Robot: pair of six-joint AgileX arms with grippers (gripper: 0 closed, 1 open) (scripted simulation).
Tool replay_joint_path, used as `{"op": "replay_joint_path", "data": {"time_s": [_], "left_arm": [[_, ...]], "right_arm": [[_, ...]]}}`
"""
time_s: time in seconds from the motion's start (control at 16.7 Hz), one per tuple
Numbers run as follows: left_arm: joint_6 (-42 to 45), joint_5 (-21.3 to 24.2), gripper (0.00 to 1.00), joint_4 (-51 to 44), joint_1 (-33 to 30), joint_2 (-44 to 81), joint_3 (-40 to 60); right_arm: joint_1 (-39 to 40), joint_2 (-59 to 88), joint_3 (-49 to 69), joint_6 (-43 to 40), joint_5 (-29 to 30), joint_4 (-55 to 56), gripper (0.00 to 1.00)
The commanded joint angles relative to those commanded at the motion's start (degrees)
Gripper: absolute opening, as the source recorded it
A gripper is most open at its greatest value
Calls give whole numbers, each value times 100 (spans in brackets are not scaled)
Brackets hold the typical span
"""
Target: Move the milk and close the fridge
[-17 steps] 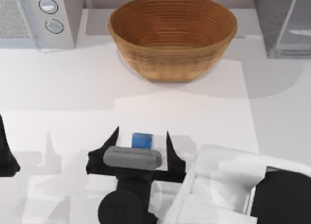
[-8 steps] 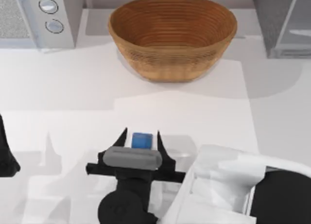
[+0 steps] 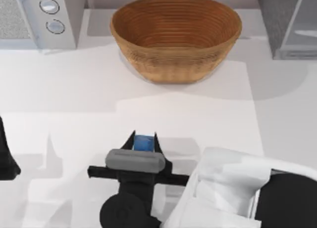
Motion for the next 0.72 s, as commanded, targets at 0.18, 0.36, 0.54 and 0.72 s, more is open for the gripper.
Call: {"op": "replay_joint_path", "data": {"time_s": [0.18,0.36,0.54,0.72], "left_arm": [[0,0,100,0,0,0,0],[0,0,100,0,0,0,0],[0,0,100,0,0,0,0],[0,0,100,0,0,0,0]], "right_arm": [[0,0,0,0,0,0,0],[0,0,0,0,0,0,0],[4,-101,-45,10,-4,-103,0],[8,-481,-115,24,-9,-366,0]]}}
